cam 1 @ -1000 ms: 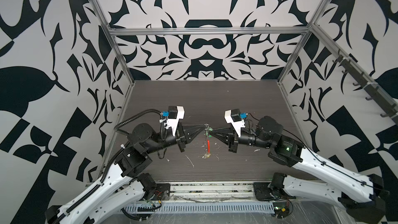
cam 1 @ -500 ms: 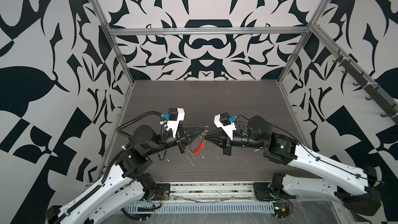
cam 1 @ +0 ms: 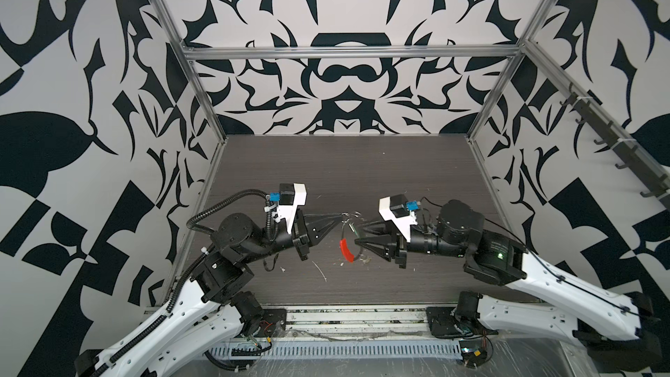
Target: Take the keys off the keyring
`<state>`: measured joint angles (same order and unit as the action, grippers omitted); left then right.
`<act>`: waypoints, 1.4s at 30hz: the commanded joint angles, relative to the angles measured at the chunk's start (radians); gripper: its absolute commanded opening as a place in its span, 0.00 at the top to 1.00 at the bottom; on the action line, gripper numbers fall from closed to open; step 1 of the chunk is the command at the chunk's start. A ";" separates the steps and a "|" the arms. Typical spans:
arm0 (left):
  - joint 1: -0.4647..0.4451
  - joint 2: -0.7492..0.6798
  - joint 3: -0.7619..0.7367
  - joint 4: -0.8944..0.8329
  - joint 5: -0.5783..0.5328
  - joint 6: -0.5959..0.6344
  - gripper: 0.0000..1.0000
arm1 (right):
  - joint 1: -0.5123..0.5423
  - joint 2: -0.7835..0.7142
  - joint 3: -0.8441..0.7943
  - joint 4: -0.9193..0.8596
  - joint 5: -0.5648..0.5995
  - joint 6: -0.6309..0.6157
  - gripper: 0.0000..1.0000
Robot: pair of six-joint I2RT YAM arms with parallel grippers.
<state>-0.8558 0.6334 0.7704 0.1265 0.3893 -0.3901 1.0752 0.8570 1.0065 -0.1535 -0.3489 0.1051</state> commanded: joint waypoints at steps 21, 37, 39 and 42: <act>0.000 -0.007 -0.025 0.070 0.072 0.010 1.00 | 0.005 0.083 0.048 0.203 -0.004 0.039 0.64; 0.000 -0.004 -0.029 0.087 0.079 0.003 1.00 | -0.029 0.082 0.027 0.223 -0.065 0.080 0.98; 0.000 -0.003 -0.028 0.087 0.080 0.001 1.00 | -0.030 0.082 0.030 0.220 -0.064 0.083 1.00; 0.000 0.007 -0.009 0.053 0.084 -0.004 1.00 | -0.034 0.081 0.044 0.187 -0.052 0.085 1.00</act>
<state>-0.8558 0.6415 0.7521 0.1669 0.4614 -0.3885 1.0481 0.9546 1.0283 0.0143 -0.4004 0.1844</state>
